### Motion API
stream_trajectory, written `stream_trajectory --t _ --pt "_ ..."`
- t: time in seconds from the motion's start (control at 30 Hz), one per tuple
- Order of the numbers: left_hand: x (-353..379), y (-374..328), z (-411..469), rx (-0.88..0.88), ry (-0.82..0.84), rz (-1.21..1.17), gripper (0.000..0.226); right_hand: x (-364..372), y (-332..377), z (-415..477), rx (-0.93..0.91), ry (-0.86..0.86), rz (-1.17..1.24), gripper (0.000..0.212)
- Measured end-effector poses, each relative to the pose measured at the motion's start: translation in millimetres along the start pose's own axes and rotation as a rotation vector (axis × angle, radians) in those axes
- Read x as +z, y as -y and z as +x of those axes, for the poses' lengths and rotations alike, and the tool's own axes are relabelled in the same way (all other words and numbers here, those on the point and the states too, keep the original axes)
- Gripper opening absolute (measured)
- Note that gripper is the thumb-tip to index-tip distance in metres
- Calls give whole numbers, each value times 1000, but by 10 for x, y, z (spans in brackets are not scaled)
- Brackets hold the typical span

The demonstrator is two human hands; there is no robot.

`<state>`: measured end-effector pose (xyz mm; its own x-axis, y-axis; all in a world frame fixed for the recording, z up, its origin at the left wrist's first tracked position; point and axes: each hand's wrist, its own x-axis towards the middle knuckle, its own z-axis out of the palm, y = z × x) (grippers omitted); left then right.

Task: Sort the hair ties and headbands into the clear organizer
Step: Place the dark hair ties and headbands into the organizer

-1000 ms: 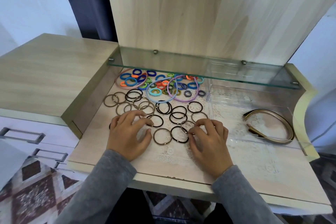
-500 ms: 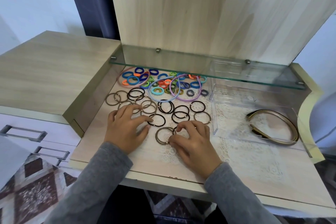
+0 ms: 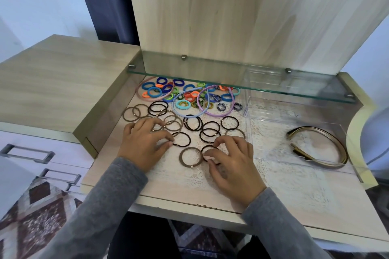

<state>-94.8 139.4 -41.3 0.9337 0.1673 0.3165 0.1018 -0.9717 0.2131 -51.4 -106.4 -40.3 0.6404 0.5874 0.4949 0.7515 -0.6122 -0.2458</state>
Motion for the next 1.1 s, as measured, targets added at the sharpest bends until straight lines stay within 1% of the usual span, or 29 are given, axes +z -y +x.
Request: stream_trajectory --t 0.17,0.3,0.4,0.47,0.57,0.67,0.77,1.0,1.1 --pt "28 -17 33 21 18 -6 11 -59 -88 -45 29 76 -111 17" --pt "97 -43 40 27 2 -18 14 -70 -107 -73 26 87 -147 17" --pt "134 -75 1 30 -64 -20 13 -58 -129 -79 16 82 -132 14" --pt "141 -90 -42 28 -153 -40 2 -48 -137 -77 8 81 -120 10" --pt "143 -183 -164 30 -241 -84 13 -27 -124 -78 2 81 -113 6" --pt "135 -351 -342 68 -275 -81 10 -8 -102 -77 22 89 -107 7" --pt "146 -479 -466 91 -257 -63 8 -16 -95 -69 63 60 -85 9" --pt "181 -517 -519 84 -170 -67 12 -29 -71 -26 142 -62 11 8" --pt "167 -501 -526 70 -138 -92 17 -9 -48 25 130 -81 73 5"
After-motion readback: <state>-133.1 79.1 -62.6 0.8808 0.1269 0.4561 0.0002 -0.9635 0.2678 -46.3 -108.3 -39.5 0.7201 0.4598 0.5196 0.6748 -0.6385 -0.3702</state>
